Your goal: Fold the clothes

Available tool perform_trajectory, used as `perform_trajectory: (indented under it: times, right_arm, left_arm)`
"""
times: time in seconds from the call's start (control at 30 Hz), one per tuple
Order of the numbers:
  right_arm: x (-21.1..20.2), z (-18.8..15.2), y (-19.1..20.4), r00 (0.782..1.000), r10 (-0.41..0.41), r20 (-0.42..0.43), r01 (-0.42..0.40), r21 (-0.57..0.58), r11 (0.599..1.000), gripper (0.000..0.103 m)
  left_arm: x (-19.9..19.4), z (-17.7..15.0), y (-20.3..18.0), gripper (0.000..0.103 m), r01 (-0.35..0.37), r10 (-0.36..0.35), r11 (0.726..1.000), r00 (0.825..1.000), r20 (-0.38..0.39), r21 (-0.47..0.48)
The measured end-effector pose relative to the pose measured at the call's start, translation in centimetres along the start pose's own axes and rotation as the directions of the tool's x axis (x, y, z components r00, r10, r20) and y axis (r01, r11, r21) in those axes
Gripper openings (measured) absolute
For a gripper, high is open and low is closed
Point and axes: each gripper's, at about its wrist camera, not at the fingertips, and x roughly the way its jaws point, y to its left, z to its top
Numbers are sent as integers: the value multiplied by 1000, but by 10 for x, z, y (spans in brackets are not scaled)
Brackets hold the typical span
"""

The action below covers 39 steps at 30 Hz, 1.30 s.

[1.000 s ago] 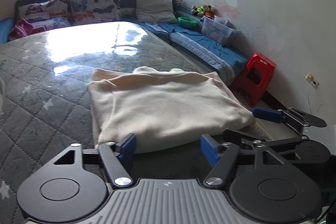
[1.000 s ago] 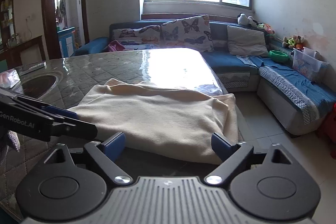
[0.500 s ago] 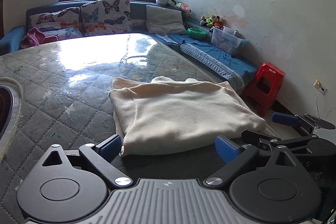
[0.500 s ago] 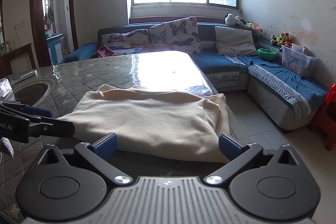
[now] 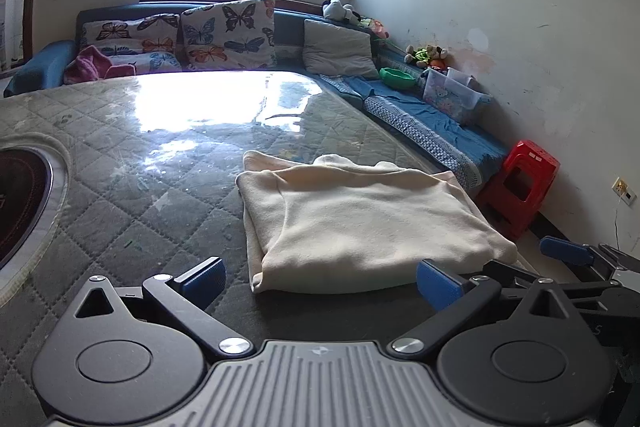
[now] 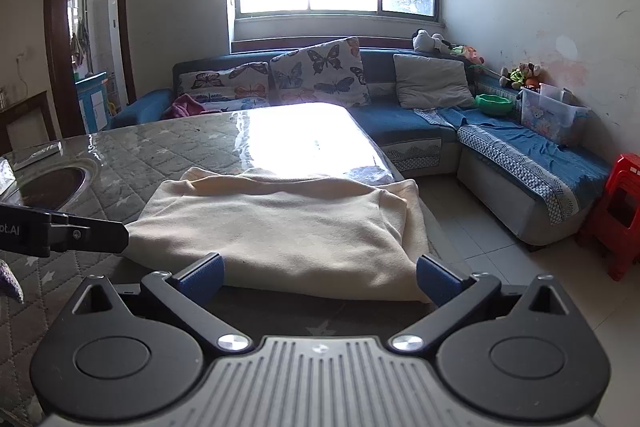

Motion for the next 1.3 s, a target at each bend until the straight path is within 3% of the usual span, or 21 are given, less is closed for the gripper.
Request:
perform_trajectory:
  times: [0.4,1.3]
  right_arm:
    - [-6,-4,10,998,-59,7,60,-42,997,103]
    - [-29,-21,13,997,-41,58,41,-5,999,103]
  left_arm:
    - [-6,-4,-4,103,-24,24,1000,999,-29,2]
    - [-27,-16,-13,103,-52,53,999,999,-13,13]
